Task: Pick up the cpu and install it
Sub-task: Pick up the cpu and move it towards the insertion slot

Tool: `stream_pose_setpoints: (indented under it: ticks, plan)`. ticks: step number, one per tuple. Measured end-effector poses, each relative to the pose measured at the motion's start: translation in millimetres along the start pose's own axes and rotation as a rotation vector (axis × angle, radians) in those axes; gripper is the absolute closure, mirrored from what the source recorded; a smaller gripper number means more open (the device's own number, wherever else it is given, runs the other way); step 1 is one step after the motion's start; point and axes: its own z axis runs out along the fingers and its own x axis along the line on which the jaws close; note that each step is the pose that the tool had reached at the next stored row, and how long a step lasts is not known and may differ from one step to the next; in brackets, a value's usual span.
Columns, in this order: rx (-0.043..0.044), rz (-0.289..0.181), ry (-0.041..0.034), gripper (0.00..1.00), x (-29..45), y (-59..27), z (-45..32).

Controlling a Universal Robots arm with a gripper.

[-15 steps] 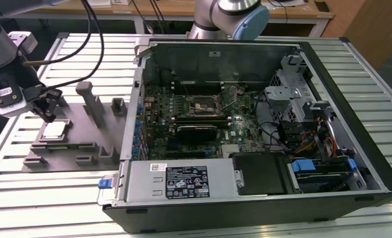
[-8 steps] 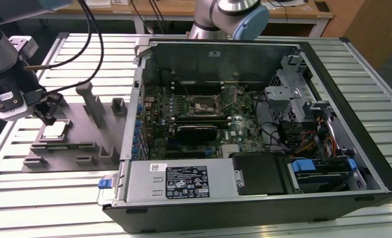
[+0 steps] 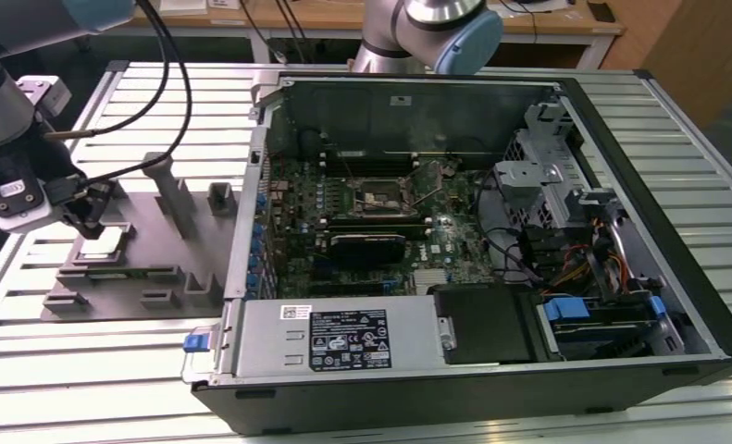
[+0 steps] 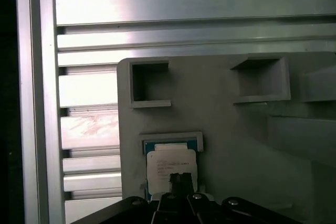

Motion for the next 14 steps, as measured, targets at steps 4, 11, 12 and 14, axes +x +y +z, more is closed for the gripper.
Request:
stream_pose_setpoints:
  ticks: [4,11,12,14]
  plan:
    - [-0.0002,-0.001,-0.0031,0.89,0.9,-0.4,5.2]
    - [-0.0005,-0.001,-0.0037,0.89,1.7,-0.7,11.6]
    - [-0.0004,-0.001,-0.0036,0.89,1.7,-0.7,11.6]
    - [-0.0003,-0.001,-0.0037,0.89,1.7,-0.7,11.7]
